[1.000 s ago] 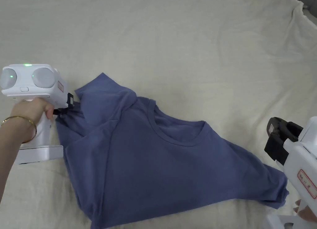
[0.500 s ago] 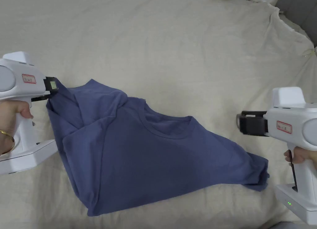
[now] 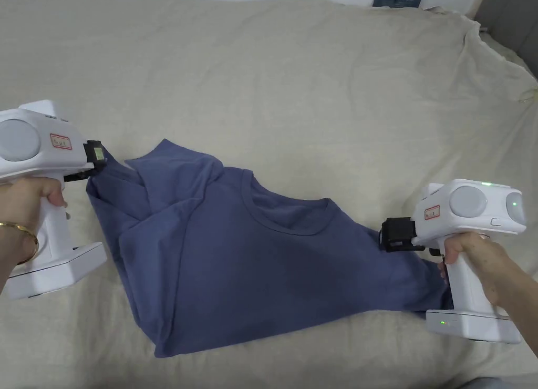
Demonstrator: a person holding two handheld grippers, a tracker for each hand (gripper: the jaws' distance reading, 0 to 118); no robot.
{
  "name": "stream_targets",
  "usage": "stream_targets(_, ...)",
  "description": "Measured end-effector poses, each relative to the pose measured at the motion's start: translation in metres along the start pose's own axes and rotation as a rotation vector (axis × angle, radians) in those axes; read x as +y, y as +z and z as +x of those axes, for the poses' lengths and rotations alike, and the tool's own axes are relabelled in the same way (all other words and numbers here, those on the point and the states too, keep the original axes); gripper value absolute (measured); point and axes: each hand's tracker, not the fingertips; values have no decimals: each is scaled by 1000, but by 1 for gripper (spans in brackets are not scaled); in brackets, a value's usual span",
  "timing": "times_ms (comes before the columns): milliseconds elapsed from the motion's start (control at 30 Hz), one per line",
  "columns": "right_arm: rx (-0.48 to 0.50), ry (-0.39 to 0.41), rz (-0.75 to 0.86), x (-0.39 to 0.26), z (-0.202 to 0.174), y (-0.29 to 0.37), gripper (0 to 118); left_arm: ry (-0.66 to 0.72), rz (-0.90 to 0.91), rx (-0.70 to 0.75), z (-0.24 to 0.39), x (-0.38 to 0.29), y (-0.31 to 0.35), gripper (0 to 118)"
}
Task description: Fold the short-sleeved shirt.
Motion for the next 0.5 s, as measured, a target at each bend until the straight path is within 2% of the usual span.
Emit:
stream_targets(67, -17, 11, -9, 3, -2, -5, 52, 4, -6, 8, 0, -3, -2, 0)
stream_targets(133, -20, 42, -7, 3, -5, -9, 19, 7, -12, 8, 0, -4, -4, 0)
stream_targets(200, 19, 38, -16, 3, -5, -8, 10, 9, -16, 10, 0, -5, -5, 0)
stream_targets(267, 15, 29, -12, 4, -8, -5, 4, 6, -20, 14, -1, -5, -6, 0)
stream_targets(367, 44, 33, 1, 9, 3, 13, 3, 30, -24, 18, -5, -3, -4, 0)
stream_targets(433, 137, -1, 58, 10, 10, 37, 2, 67, -9, -2, -10, 1, 4, 0)
stream_targets(500, 185, -10, 115, 13, 19, 67, 2, 105, 15, -29, -15, 8, 14, 0)
